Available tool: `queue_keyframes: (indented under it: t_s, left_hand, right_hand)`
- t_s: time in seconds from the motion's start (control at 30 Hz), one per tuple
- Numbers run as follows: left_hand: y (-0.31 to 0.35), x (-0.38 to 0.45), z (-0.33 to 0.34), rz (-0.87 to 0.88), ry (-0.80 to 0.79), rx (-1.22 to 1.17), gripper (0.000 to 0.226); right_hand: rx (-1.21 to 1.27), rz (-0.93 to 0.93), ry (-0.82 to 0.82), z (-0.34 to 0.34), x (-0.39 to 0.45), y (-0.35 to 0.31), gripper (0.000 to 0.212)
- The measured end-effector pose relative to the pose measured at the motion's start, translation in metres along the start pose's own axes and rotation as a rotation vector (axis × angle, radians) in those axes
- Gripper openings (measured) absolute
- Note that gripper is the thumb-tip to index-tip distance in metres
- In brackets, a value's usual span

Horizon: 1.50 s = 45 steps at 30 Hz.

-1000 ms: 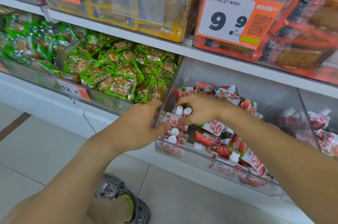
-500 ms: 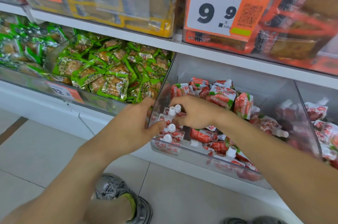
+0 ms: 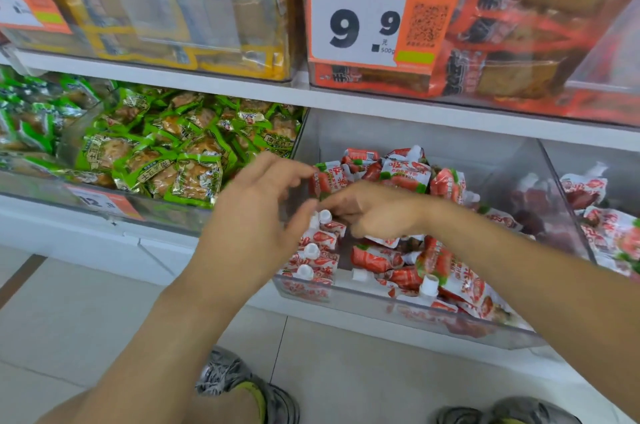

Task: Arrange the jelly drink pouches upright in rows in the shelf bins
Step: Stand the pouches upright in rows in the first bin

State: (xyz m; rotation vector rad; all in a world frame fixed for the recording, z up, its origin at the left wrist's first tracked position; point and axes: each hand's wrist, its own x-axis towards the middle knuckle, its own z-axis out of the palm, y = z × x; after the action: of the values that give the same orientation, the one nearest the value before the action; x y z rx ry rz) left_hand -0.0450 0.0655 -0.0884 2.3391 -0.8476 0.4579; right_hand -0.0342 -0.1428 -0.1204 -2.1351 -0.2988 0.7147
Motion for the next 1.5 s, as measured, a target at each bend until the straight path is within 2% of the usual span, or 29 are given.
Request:
queue_keyframes:
  t_s: [0.03,0.1,0.17,0.23,0.3,0.4,0.43,0.5,0.57,0.63,0.73,0.87,0.97,1.07,1.17,1.27,1.33,1.43,1.5]
  left_hand:
    - [0.006,0.002,0.008,0.062,-0.022,-0.007,0.029]
    - [0.014,0.001,0.027,0.132,-0.108,0.007,0.031]
    - [0.016,-0.004,0.045,0.115,-0.266,0.068,0.041]
    - [0.013,-0.005,0.054,0.073,-0.395,0.147,0.043]
    - [0.011,-0.005,0.054,0.062,-0.411,0.207,0.035]
    - [0.011,-0.007,0.051,0.053,-0.378,0.204,0.028]
    - [0.010,-0.010,0.051,0.052,-0.384,0.199,0.027]
    - [0.008,-0.016,0.054,0.044,-0.396,0.175,0.024]
    - [0.006,-0.020,0.057,0.035,-0.411,0.171,0.018]
    - [0.005,-0.022,0.056,0.029,-0.393,0.177,0.016]
    - [0.005,-0.022,0.053,0.021,-0.389,0.176,0.020]
    - [0.007,-0.023,0.051,0.025,-0.399,0.165,0.026]
    - [0.007,-0.024,0.051,0.003,-0.420,0.143,0.030]
    - [0.007,-0.023,0.050,-0.022,-0.433,0.085,0.032]
    - [0.009,-0.024,0.047,-0.032,-0.423,0.047,0.037]
    - [0.012,-0.028,0.043,-0.068,-0.432,0.023,0.043]
    - [0.013,-0.030,0.038,-0.088,-0.448,0.014,0.045]
    - [0.012,-0.033,0.032,-0.103,-0.490,-0.005,0.052]
    - [0.012,-0.033,0.030,-0.096,-0.485,-0.016,0.054]
  right_hand:
    - [-0.042,-0.028,0.033,-0.007,-0.001,0.000,0.055]
    - [-0.117,-0.086,0.212,-0.024,-0.001,0.003,0.036]
    - [-0.131,-0.085,0.458,-0.044,0.002,0.011,0.029]
    - [-0.184,-0.071,0.595,-0.057,0.009,0.019,0.028]
    - [-0.281,-0.041,0.557,-0.061,0.019,0.019,0.040]
    - [-0.560,0.068,0.373,-0.058,0.038,0.017,0.088]
    - [-0.651,0.110,0.325,-0.056,0.044,0.016,0.095]
    - [-0.784,0.137,0.308,-0.051,0.053,0.017,0.081]
    - [-0.839,0.080,0.363,-0.046,0.053,0.018,0.064]
    - [-0.770,-0.017,0.439,-0.045,0.049,0.016,0.060]
    - [-0.532,-0.146,0.524,-0.046,0.042,0.013,0.045]
    - [-0.465,-0.241,0.484,-0.043,0.033,0.011,0.029]
    - [-0.485,-0.238,0.416,-0.034,0.033,0.011,0.034]
    - [-0.452,-0.166,0.298,-0.026,0.036,0.015,0.063]
    - [-0.408,-0.026,0.354,-0.027,0.035,0.016,0.080]
    - [-0.411,-0.022,0.469,-0.030,0.037,0.014,0.062]
    - [-0.424,-0.064,0.438,-0.033,0.037,0.012,0.051]
    - [-0.458,-0.033,0.300,-0.038,0.034,0.009,0.056]
    - [-0.469,-0.015,0.297,-0.039,0.036,0.008,0.062]
